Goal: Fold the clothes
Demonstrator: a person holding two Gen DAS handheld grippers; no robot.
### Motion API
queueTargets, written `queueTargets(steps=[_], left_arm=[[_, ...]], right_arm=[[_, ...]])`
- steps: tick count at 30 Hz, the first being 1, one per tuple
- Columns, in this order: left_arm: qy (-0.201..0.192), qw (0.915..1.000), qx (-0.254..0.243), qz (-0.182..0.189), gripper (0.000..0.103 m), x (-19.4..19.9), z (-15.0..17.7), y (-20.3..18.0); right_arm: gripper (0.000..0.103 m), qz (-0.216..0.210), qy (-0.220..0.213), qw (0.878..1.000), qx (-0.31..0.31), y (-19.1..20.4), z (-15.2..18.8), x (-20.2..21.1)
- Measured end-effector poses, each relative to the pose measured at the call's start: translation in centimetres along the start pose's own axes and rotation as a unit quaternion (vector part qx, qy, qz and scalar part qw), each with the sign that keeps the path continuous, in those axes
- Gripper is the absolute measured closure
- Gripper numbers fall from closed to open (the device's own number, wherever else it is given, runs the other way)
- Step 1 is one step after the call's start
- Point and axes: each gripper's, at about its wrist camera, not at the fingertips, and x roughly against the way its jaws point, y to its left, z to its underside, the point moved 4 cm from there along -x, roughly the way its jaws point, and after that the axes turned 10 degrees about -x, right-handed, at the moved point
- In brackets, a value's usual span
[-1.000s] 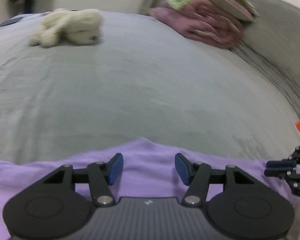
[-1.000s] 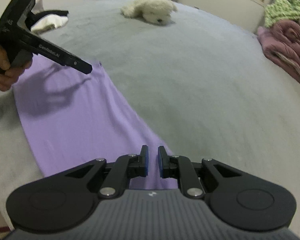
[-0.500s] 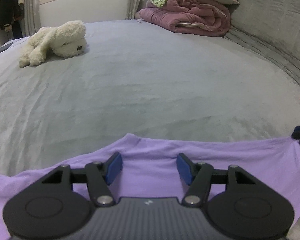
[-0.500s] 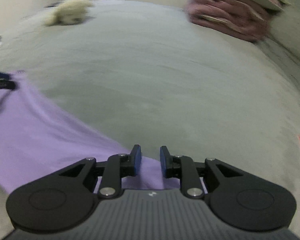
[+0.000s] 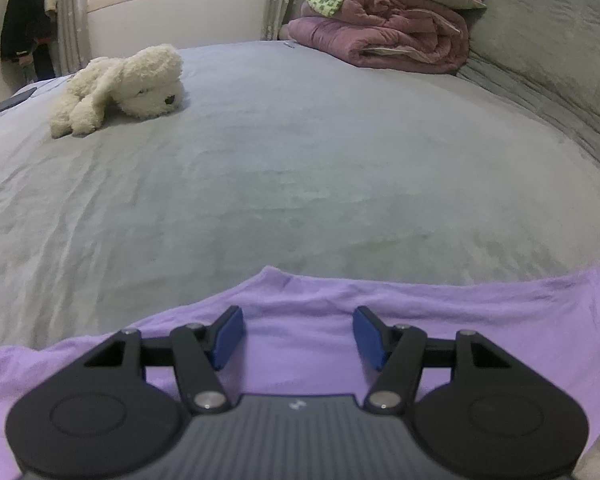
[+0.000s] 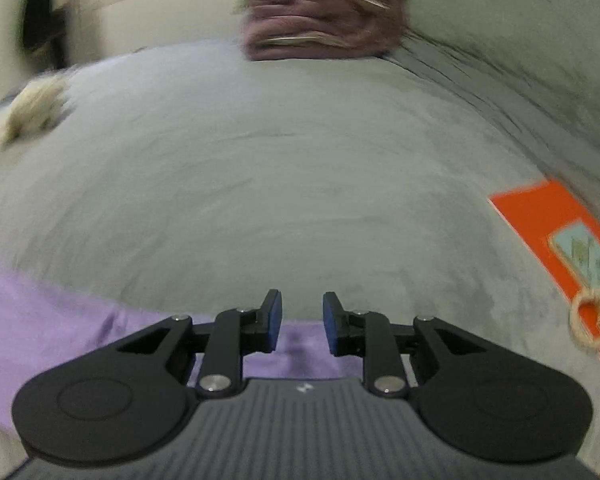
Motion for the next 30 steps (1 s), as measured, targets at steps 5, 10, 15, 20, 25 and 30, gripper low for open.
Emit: queueTargets(steps=[5,10,15,20,25,30], left_arm=[[-0.004,0.9999,-0.009,-0.002,0.041,0.9,0.5,-0.4],[0.004,0.9998,-0.016,-0.008,0.041,0.8,0.8,-0.9],[0.009,0.9993,-0.028,-0.021,0.04,0.5,0.9,-1.3],[0.01,0.9994,-0.025,-0.021,0.04,0.6,1.0,-1.2],[0.01,0.9995,-0.022,-0.021,0.04,0.6,1.0,-1.2],[0.011,0.9993,-0.026,-0.026,0.04,0.4,1.1,-1.5]], right_arm=[[0.071,0.012,0.017,0.999,0.047,-1.0,1.2,0.2],[0.063,0.015,0.026,0.996,0.079,-1.4,2.2,0.0],[0.078,0.012,0.033,0.993,0.115,-1.1,3.1,-0.3],[0.103,0.016,0.018,0.993,0.113,-1.5,3.0,0.4],[0.103,0.037,-0.011,0.995,0.095,-2.2,2.5,1.2],[0.103,0.061,-0.015,0.994,0.094,-2.2,2.3,0.7]])
